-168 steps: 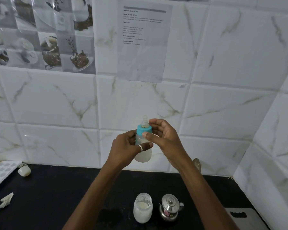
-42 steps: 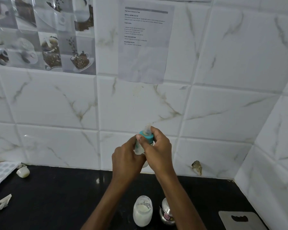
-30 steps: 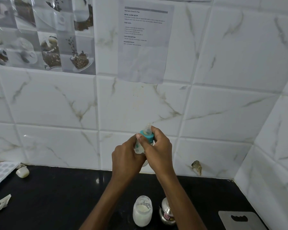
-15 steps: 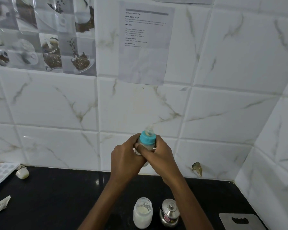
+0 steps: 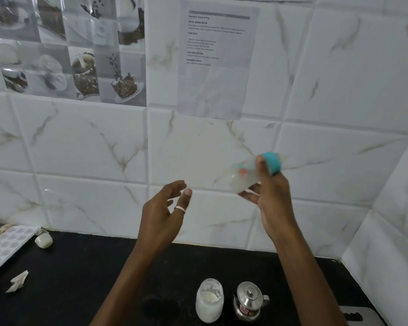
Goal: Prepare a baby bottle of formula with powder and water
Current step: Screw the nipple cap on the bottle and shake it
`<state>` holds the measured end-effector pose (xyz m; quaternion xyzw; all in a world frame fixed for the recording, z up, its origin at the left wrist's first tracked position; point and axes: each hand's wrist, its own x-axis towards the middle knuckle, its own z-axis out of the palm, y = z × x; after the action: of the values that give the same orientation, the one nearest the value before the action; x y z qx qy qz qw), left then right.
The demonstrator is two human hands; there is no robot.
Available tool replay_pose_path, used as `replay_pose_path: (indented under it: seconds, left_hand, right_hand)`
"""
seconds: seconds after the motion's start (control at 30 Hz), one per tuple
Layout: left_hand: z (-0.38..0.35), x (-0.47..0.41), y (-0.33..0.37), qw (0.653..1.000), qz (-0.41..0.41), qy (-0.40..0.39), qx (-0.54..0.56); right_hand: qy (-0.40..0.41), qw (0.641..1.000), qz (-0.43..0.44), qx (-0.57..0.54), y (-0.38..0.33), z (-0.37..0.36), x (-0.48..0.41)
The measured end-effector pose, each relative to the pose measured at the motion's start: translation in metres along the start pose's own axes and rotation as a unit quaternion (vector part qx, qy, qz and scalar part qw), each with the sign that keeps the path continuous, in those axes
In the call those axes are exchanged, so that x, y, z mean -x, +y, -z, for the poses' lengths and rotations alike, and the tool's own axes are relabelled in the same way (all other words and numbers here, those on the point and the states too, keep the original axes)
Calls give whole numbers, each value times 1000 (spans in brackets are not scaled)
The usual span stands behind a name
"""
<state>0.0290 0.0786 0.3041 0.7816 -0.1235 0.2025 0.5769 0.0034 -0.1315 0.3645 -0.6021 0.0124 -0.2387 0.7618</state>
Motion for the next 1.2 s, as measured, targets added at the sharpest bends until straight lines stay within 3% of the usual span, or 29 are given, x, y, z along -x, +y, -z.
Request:
replay_pose_path:
  seconds: [0.1, 0.23, 0.3, 0.47, 0.53, 0.67, 0.73, 0.83, 0.9, 0.97, 1.03, 1.13, 1.2]
  left_hand:
    - [3, -5, -2, 1000, 2, 28, 4]
    - [5, -10, -6, 999, 3, 34, 3]
    - [6, -11, -9, 999, 9, 35, 1]
    - [9, -8, -12, 999, 27, 43, 14]
    - [9, -8, -14, 999, 30, 41, 17]
    - [5, -12, -15, 999, 31, 29, 12]
    - [3, -13, -14, 999, 34, 23, 15]
    - [1, -12, -13, 999, 39, 21, 19]
    - [1, -12, -13, 999, 43, 20, 23]
    - [0, -13, -14, 998, 44, 20, 25]
    - [-1, -15, -14, 999, 41, 20, 25]
    - [-4, -18, -12, 999, 33, 17, 23]
    - [-5, -19, -11, 999, 29, 14, 20]
  right_hand:
    - [9, 996, 4, -91, -9, -17, 2]
    - [-145, 984, -29, 100, 4, -33, 21]
    - [-172, 977, -27, 123, 8, -33, 21]
    - [-32, 991, -3, -133, -17, -24, -5]
    - [-12, 986, 8, -166, -21, -28, -9]
    - [-142, 988, -13, 54, -13, -42, 9]
    - [-162, 981, -6, 108, -8, -43, 11]
    - [-80, 996, -2, -39, -18, -35, 1]
    - [-13, 986, 18, -163, -27, -29, -10]
    - [22, 978, 30, -206, -29, -27, -13]
    - [-1, 987, 20, -158, -26, -32, -5]
    - [-107, 994, -6, 23, -12, -41, 12]
    - [-120, 991, 3, 63, -10, -41, 13]
